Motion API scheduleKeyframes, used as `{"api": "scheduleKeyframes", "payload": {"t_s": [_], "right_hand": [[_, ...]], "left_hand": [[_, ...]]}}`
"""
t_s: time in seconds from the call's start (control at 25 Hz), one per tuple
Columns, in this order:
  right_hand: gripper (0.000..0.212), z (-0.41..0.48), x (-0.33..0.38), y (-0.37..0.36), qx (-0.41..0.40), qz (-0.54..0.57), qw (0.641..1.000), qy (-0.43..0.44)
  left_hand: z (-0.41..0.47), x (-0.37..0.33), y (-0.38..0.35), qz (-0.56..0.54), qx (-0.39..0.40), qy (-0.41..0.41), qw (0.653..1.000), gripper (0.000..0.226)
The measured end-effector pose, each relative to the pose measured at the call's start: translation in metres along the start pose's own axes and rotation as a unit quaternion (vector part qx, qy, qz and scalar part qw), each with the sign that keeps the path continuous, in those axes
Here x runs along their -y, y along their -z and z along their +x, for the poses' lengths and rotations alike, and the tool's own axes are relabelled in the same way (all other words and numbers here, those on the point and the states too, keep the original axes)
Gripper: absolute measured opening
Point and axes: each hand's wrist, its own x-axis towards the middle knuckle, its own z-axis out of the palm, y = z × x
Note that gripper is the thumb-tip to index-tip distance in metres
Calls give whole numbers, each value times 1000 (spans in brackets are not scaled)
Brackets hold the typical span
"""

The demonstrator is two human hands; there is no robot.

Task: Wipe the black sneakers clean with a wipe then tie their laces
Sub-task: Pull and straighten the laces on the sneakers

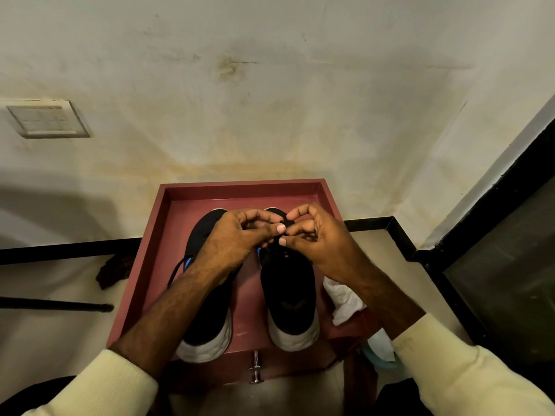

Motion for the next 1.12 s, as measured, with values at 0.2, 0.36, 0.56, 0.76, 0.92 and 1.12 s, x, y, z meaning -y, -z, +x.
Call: {"api": "scheduleKeyframes", "payload": {"t_s": [0.2,0.36,0.56,0.76,0.92,1.12], "right_hand": [[40,-3,4,1,-17,-68,997,14],[35,-6,8,0,-3,-113,991,77],[24,-2,6,4,-32,-216,970,108],[22,-2,3,6,-3,-294,950,102],[18,0,-2,10,62,-288,954,47],[21,2,1,17,94,-109,989,-43]], "left_hand": [[-4,-5,2,152,-20,8,988,21],[-5,-3,-1,216,-49,9,975,29],[-3,-1,-3,201,-41,31,978,42],[-4,-6,0,251,-33,-27,967,33],[-3,-8,4,240,4,-63,969,14],[-1,-6,1,175,36,5,984,13]]}}
